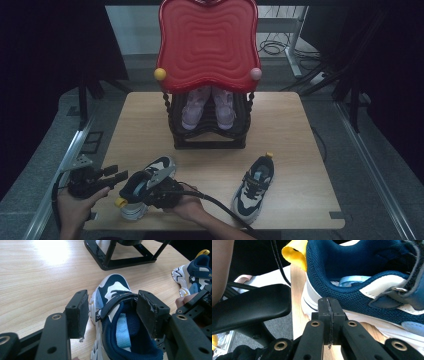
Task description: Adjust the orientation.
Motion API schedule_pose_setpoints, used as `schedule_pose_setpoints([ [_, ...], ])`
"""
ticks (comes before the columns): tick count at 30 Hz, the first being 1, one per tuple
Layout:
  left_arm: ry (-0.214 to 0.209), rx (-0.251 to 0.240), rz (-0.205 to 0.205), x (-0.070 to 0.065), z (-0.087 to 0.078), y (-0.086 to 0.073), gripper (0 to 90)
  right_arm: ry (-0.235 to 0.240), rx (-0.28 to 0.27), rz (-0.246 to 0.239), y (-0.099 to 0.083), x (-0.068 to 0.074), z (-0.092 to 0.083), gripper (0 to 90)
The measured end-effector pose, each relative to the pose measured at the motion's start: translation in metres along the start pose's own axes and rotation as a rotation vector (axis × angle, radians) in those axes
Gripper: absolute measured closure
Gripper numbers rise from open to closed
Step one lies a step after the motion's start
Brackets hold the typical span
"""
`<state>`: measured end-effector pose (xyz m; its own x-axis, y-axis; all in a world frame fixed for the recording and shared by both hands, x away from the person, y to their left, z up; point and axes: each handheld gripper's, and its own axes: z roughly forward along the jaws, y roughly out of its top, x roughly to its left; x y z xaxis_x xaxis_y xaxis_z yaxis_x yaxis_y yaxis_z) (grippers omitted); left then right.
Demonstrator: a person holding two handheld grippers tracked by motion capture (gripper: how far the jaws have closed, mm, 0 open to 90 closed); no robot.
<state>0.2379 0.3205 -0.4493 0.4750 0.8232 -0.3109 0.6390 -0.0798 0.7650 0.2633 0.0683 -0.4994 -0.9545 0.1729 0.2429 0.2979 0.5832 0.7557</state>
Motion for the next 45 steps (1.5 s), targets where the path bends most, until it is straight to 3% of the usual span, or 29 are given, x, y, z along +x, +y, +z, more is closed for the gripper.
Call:
schedule_pose_setpoints([
  [7,-0.003,0.003,-0.002,0.000,0.001,0.000,43.4,0.003,-0.013,0.005,-0.001,0.002,-0.008,90.0],
  [16,-0.010,0.013,0.004,-0.002,0.005,0.000,43.3,-0.060,-0.089,0.029,-0.010,-0.007,-0.054,90.0],
  [25,-0.007,-0.009,0.001,-0.001,0.005,-0.001,43.7,-0.144,-0.164,0.066,-0.034,-0.015,-0.103,90.0],
  [31,-0.011,0.002,0.003,-0.003,0.008,-0.001,43.7,-0.197,-0.194,0.090,-0.052,-0.019,-0.134,90.0],
  [45,-0.019,0.018,0.006,-0.005,0.013,-0.002,43.4,-0.331,-0.209,0.150,-0.096,-0.020,-0.188,90.0],
])
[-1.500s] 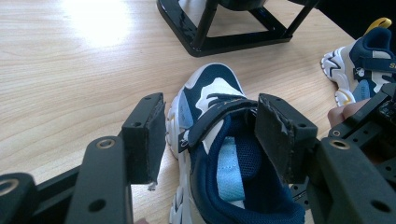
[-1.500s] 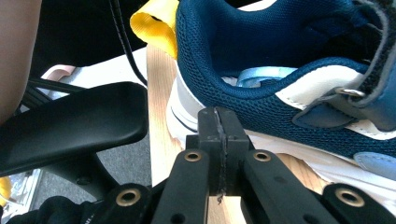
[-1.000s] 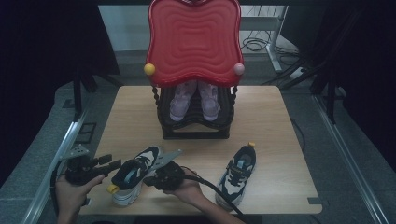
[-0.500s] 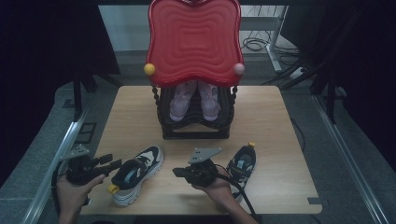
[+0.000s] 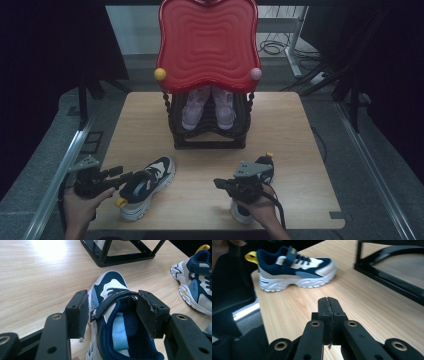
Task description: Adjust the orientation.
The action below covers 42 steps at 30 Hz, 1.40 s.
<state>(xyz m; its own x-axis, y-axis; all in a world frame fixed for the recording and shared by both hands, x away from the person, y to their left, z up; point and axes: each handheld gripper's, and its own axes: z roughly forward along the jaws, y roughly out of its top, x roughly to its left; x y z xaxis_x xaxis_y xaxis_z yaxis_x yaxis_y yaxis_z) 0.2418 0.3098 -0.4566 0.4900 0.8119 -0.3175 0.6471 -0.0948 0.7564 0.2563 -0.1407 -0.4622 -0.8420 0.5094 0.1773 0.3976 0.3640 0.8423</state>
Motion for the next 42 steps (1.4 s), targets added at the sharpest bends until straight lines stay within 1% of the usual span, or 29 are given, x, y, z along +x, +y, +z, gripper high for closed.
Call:
schedule_pose_setpoints([
  [2,-0.001,0.002,-0.001,0.000,0.001,0.000,43.4,-0.020,-0.007,0.008,-0.004,-0.005,-0.010,90.0],
  [7,-0.001,0.006,0.002,0.001,0.003,-0.001,43.4,-0.069,-0.020,0.022,-0.016,-0.011,-0.036,90.0],
  [12,-0.003,0.009,-0.002,0.002,0.004,-0.002,43.4,-0.115,-0.039,0.061,-0.030,-0.018,-0.060,90.0],
  [17,0.000,0.006,0.003,0.002,0.002,-0.001,43.4,-0.137,-0.047,0.096,-0.044,-0.024,-0.077,90.0],
  [20,0.002,0.000,0.003,0.002,0.001,0.000,43.4,-0.147,-0.043,0.099,-0.050,-0.024,-0.082,90.0],
  [25,0.007,-0.008,0.006,0.002,0.000,0.001,43.3,-0.155,-0.029,0.102,-0.057,-0.026,-0.084,90.0],
  [35,-0.001,0.002,0.010,0.000,0.003,0.001,43.2,-0.181,-0.006,0.088,-0.068,-0.022,-0.096,90.0],
  [39,0.001,0.008,0.012,0.000,0.004,0.001,43.1,-0.185,0.018,0.096,-0.079,-0.021,-0.096,90.0],
  [42,0.001,0.012,0.012,0.000,0.006,0.001,43.1,-0.179,0.040,0.103,-0.088,-0.020,-0.093,90.0],
])
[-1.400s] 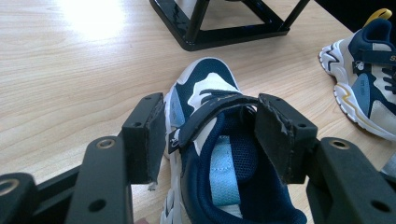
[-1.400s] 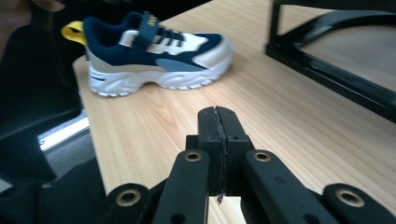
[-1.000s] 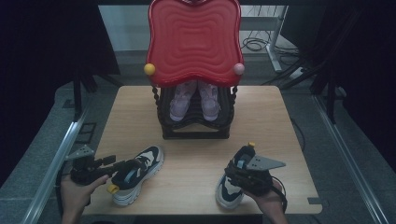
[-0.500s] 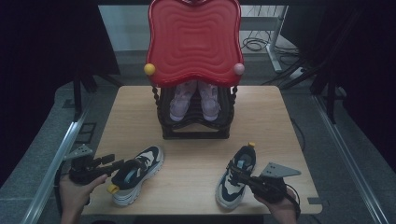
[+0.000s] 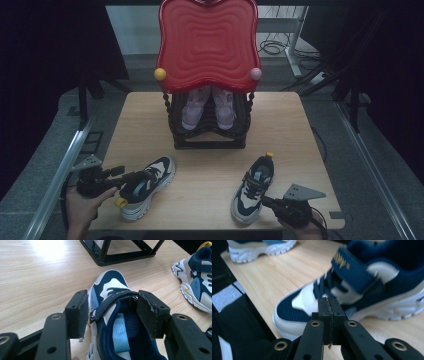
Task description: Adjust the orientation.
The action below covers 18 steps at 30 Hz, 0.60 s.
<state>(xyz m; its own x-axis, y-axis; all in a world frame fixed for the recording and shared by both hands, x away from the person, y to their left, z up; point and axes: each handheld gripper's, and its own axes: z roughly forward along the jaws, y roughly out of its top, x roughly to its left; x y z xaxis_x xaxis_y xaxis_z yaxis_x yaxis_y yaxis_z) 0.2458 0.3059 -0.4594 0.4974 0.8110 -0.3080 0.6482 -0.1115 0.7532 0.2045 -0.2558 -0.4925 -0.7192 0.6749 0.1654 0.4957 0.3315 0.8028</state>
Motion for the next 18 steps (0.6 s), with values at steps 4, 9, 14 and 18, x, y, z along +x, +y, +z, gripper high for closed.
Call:
schedule_pose_setpoints([
  [4,0.001,0.006,0.003,0.000,0.002,0.000,43.0,0.008,0.020,0.016,-0.011,-0.001,0.002,90.0],
  [9,0.000,0.005,0.001,0.000,0.001,0.000,43.0,0.011,0.044,0.022,-0.019,0.000,0.004,90.0],
  [14,0.002,0.009,0.003,0.000,0.001,0.000,42.9,0.018,0.078,0.001,-0.022,0.006,0.011,90.0],
  [18,0.000,0.013,0.002,0.000,0.002,-0.001,42.9,0.020,0.078,-0.001,-0.022,0.006,0.011,90.0],
])
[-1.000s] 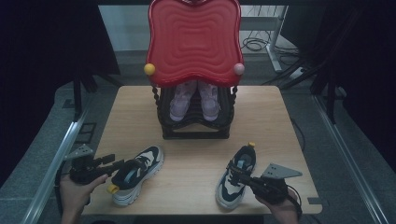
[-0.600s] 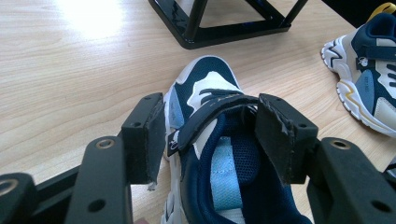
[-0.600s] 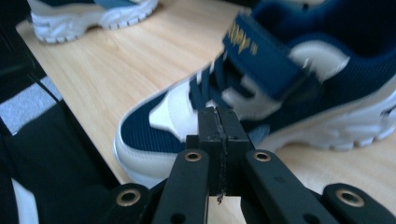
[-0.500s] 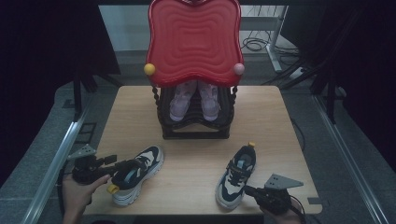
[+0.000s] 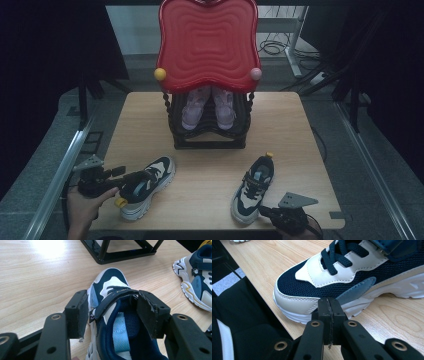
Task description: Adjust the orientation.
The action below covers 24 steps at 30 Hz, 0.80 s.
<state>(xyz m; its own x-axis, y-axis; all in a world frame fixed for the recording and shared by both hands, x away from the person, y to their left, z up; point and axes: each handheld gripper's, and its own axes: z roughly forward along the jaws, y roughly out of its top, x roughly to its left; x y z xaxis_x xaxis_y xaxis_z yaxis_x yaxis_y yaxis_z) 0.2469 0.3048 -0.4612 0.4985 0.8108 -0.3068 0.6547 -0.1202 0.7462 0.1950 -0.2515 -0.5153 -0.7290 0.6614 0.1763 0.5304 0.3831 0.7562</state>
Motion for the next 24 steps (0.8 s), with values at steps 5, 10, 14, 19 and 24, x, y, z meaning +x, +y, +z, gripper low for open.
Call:
schedule_pose_setpoints([
  [5,-0.001,0.003,0.002,-0.001,0.000,0.000,42.9,0.000,-0.001,-0.005,0.001,0.001,0.002,90.0],
  [10,0.003,-0.004,-0.003,0.000,-0.002,0.000,42.9,0.002,-0.002,-0.004,0.001,0.002,0.003,90.0],
  [14,0.005,-0.009,-0.005,0.001,-0.004,0.000,42.9,-0.004,-0.002,-0.008,0.002,0.003,0.003,90.0],
  [19,0.006,-0.009,-0.003,0.001,-0.005,0.000,42.9,0.000,-0.001,-0.012,0.004,0.005,0.007,90.0],
  [24,0.006,-0.009,-0.002,0.001,-0.005,0.000,42.9,0.000,-0.003,-0.016,0.007,0.007,0.012,90.0],
])
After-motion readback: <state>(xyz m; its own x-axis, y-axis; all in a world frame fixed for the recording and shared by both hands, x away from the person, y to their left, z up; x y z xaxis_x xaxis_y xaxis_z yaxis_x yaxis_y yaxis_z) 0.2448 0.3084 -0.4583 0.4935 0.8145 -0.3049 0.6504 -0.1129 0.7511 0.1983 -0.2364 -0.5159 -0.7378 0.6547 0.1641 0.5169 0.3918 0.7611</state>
